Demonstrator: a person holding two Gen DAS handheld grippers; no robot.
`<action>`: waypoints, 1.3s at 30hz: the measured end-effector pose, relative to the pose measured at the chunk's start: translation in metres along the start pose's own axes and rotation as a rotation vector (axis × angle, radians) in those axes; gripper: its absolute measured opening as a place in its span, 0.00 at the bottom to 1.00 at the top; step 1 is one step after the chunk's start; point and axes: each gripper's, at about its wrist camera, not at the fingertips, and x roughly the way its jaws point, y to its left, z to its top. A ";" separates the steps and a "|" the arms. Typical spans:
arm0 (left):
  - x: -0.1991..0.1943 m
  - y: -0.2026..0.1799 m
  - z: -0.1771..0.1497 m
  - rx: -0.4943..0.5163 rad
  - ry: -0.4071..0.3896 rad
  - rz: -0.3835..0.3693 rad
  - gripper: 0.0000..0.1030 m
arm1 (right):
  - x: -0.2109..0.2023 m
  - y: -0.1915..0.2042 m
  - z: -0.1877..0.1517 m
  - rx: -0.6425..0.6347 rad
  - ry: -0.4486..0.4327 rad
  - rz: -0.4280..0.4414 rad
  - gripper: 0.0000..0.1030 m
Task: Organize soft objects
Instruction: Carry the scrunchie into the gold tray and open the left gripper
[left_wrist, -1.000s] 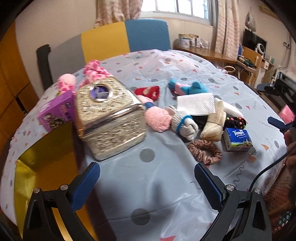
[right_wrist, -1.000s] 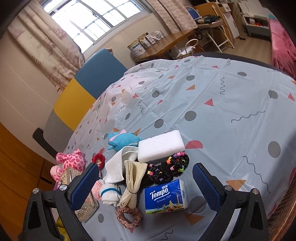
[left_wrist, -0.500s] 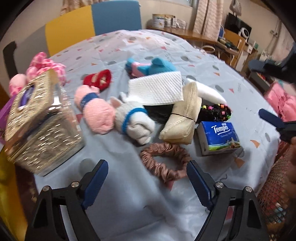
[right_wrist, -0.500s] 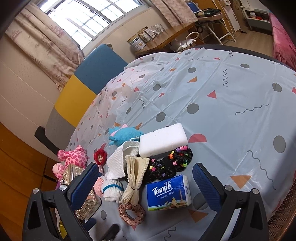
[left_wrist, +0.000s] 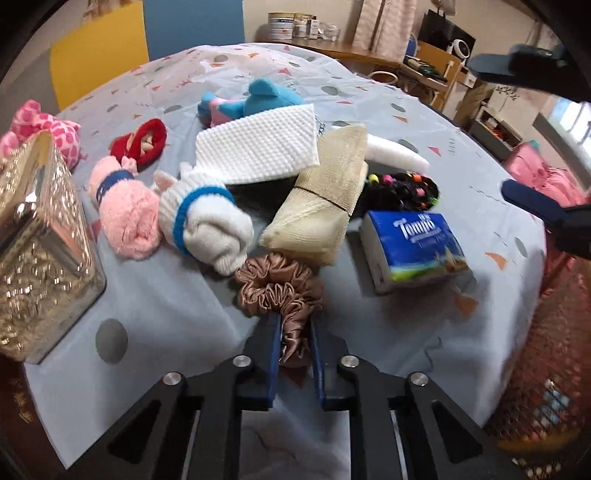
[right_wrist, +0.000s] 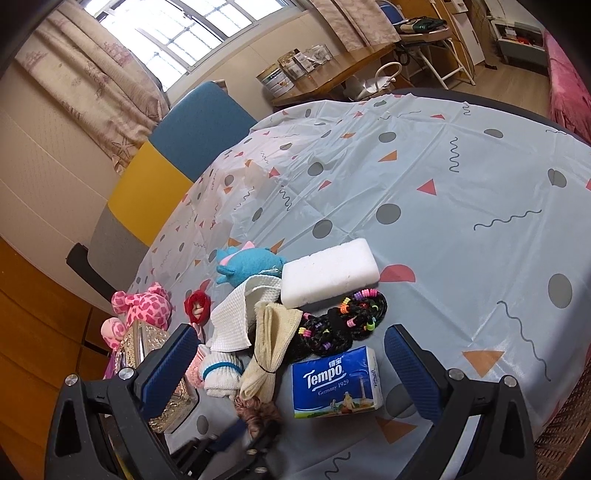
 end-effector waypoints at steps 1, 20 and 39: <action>-0.002 0.002 -0.004 0.000 -0.004 -0.019 0.12 | 0.000 0.000 0.000 -0.002 0.001 -0.002 1.00; -0.081 0.029 0.028 0.002 -0.167 -0.092 0.08 | 0.004 -0.002 -0.002 0.005 0.024 -0.021 1.00; -0.133 0.228 0.092 -0.348 -0.338 0.273 0.08 | 0.015 0.008 -0.008 -0.058 0.087 -0.023 1.00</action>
